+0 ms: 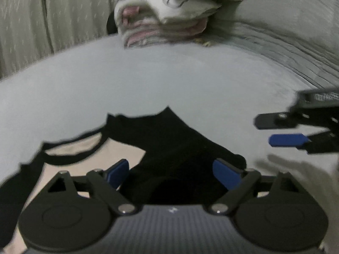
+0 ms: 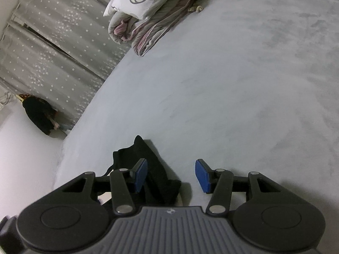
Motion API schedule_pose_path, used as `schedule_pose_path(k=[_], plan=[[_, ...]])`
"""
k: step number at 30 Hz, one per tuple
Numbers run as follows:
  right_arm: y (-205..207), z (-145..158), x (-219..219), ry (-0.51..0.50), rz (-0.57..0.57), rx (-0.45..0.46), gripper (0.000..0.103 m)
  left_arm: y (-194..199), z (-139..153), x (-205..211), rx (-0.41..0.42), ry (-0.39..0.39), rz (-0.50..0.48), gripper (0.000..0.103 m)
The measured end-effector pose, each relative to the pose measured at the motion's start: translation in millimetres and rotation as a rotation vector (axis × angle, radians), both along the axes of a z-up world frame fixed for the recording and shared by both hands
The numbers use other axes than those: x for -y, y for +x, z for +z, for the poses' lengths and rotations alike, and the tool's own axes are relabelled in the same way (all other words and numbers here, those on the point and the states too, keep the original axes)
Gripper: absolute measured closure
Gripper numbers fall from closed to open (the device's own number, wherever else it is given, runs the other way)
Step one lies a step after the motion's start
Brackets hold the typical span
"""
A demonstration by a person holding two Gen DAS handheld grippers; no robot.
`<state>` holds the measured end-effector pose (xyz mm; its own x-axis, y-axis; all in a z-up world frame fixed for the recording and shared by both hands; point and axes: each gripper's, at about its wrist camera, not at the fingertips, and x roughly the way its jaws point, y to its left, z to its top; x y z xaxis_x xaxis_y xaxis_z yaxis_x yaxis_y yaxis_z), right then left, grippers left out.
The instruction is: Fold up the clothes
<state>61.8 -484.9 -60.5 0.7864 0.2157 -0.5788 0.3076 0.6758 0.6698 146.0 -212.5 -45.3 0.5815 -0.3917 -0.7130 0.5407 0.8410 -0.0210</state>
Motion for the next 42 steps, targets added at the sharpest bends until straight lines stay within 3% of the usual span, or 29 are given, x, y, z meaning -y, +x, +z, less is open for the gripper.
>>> schedule_pose_path(k=[2, 5, 8, 14, 18, 23, 29, 34, 36, 38, 40, 42], plan=[[0.3, 0.1, -0.3, 0.000, 0.004, 0.001, 0.052, 9.5, -7.6, -1.1, -0.038, -0.004, 0.029, 0.050], [1.5, -0.8, 0.4, 0.004, 0.012, 0.000, 0.052, 15.2, -10.8, -10.6, -0.082, -0.045, 0.063, 0.084], [2.9, -2.5, 1.0, 0.006, 0.018, -0.006, 0.052, 12.2, -2.8, -30.9, -0.098, -0.127, 0.103, 0.091], [6.7, -5.6, -7.9, -0.002, 0.039, -0.016, 0.052, -1.7, 14.8, -97.5, -0.098, -0.283, 0.201, 0.092], [8.1, -3.6, -18.6, -0.025, 0.075, -0.008, 0.052, -10.3, 14.6, -142.3, -0.139, -0.333, 0.271, 0.092], [11.9, -2.3, -41.1, -0.046, 0.139, 0.004, 0.052, -24.0, 13.7, -176.6, -0.168, -0.335, 0.303, 0.092], [17.8, -0.2, -79.1, -0.140, 0.242, 0.023, 0.052, -55.1, -6.5, -199.4, -0.281, -0.290, 0.264, 0.092], [23.1, -2.9, -115.3, -0.202, 0.366, 0.049, 0.052, -74.7, -32.6, -223.3, -0.295, -0.367, 0.269, 0.090], [25.2, -7.1, -131.1, -0.191, 0.431, 0.059, 0.052, -69.4, -32.6, -231.0, -0.319, -0.418, 0.285, 0.083], [26.1, -13.1, -147.3, -0.168, 0.494, 0.069, 0.052, -65.2, -28.8, -238.7, -0.302, -0.448, 0.299, 0.060], [25.0, -18.5, -161.6, -0.149, 0.537, 0.083, 0.052, -61.2, -24.8, -246.4, -0.281, -0.477, 0.312, 0.052], [22.5, -22.7, -173.2, -0.148, 0.561, 0.104, 0.052, -58.5, -27.5, -258.7, -0.323, -0.556, 0.336, 0.047]])
